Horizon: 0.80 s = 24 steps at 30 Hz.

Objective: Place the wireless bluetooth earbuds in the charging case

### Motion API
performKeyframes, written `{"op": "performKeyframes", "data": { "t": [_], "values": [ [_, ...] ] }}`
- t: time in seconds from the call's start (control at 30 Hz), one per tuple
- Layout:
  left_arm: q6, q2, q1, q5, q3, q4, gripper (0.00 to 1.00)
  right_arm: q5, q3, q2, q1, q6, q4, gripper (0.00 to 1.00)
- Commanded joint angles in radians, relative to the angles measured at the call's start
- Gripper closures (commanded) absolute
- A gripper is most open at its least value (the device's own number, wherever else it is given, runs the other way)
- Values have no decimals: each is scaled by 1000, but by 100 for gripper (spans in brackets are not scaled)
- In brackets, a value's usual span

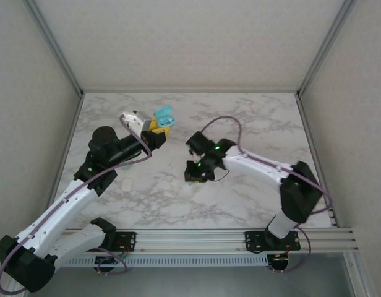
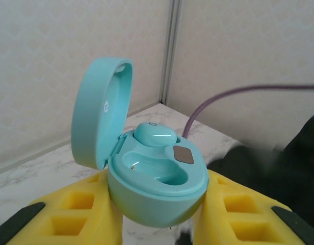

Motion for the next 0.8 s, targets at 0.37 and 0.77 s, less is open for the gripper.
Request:
{"op": "performKeyframes", "data": {
  "t": [0.37,0.77],
  "values": [
    [3,103,5,33,33,-15,76,-645,34,-248,-361,-14,285,80],
    [17,209,-20,123,30,114,77,-525,175,-265,-372,7,303,79]
  ]
}}
